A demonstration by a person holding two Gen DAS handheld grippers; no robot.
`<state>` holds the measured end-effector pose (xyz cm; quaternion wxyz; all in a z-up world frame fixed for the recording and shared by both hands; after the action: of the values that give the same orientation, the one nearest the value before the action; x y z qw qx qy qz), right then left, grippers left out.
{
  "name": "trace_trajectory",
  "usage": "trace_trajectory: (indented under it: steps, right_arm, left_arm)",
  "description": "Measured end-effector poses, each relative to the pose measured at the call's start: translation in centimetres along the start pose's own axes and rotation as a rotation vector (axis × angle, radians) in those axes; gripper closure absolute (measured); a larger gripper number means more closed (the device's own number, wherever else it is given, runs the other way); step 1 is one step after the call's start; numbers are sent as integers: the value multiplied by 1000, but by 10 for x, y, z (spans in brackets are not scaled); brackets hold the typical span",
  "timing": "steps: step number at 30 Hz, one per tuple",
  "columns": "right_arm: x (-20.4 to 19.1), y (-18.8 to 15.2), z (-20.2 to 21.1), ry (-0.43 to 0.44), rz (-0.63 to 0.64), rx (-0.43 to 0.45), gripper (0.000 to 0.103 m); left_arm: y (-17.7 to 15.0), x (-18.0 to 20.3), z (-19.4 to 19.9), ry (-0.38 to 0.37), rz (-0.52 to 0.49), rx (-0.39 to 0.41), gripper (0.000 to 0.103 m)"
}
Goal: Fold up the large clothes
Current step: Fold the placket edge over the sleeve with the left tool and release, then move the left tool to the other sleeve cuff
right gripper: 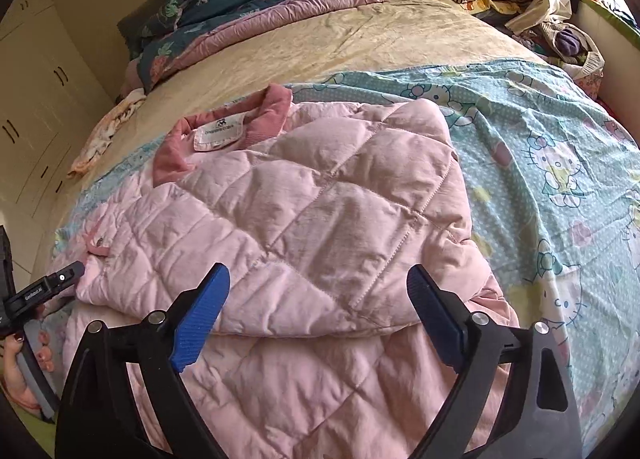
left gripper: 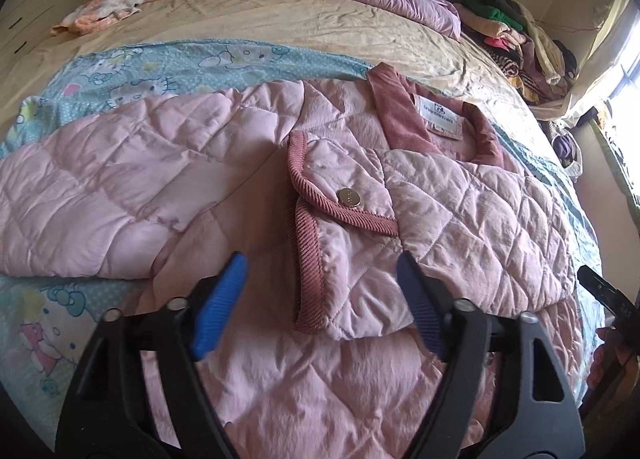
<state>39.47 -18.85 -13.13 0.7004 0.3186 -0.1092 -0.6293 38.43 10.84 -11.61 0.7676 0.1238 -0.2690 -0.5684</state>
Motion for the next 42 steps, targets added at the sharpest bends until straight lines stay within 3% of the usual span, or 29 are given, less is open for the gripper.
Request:
trace_trajectory:
  steps: [2,16,19,42]
  right_arm:
    - [-9,2,7,9,11,17,8]
    - [-98,20,45,80,114,92,5]
    - [-117,23,52,105,124,104,5]
    - [-246,27,64,201,262,133,5]
  left_arm:
    - [0,-1,6,-18,16,4,9]
    - [5,-27,56,38,33,78,9]
    - [6,-39,65,81,26,97,9]
    - [3,-135,118,143,154,178,9]
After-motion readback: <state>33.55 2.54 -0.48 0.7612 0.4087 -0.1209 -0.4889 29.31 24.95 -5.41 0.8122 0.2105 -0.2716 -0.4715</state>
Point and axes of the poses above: each gripper's, at about its wrist camera, not at the fingertips, and z roughly against the way its jaws point, x to its right, y to its top, the point moved 9 cm from there along -z, roughly the way its jaws point, and after that the axes turned 4 degrees about z, right-handed, at the moved point
